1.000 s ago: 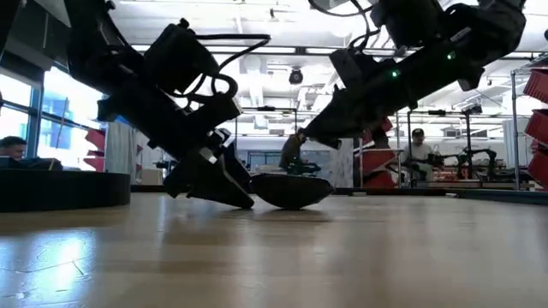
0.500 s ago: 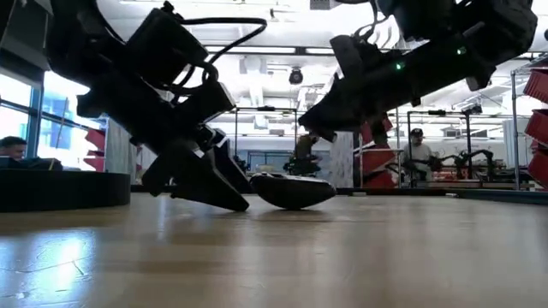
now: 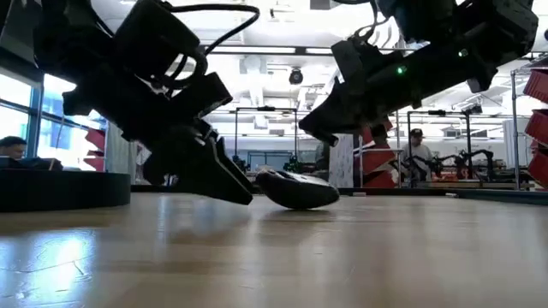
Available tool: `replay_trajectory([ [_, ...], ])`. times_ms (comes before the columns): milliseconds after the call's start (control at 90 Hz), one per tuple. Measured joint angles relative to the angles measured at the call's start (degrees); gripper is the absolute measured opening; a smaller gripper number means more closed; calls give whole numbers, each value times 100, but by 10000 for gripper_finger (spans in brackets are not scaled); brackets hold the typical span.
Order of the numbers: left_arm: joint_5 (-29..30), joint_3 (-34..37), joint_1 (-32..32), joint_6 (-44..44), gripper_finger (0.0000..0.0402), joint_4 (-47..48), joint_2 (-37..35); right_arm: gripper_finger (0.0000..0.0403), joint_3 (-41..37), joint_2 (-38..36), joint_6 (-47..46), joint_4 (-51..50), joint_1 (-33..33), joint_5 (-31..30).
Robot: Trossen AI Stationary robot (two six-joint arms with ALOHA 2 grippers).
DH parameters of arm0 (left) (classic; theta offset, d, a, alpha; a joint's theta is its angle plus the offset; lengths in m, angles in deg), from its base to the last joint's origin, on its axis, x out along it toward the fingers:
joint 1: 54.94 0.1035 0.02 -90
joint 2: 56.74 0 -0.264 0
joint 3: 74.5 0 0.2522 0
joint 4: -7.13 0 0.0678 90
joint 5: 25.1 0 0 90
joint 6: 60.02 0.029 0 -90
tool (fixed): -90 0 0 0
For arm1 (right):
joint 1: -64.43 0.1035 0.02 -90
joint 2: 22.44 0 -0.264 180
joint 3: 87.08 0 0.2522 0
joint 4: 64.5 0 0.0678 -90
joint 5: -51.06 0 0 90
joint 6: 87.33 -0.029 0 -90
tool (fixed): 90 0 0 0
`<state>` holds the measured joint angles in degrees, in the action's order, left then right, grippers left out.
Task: Insert battery
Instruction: Insert the black battery into the black computer mouse
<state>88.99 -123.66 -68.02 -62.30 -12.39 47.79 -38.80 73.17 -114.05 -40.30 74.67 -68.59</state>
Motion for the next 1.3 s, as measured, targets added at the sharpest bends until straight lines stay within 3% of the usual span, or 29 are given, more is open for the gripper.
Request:
replay_trajectory([
  [389, -238, -44, 182, 100, 317, -44, 0, 12, 0, 5, 168, 232, 70, 68],
  [700, -236, -44, 184, 96, 317, -44, 0, 12, 0, 754, 798, 1662, 105, 562],
  [1300, -183, -48, 373, 98, 317, -141, -2, 12, -44, 844, 840, 1681, 10, 1099],
])
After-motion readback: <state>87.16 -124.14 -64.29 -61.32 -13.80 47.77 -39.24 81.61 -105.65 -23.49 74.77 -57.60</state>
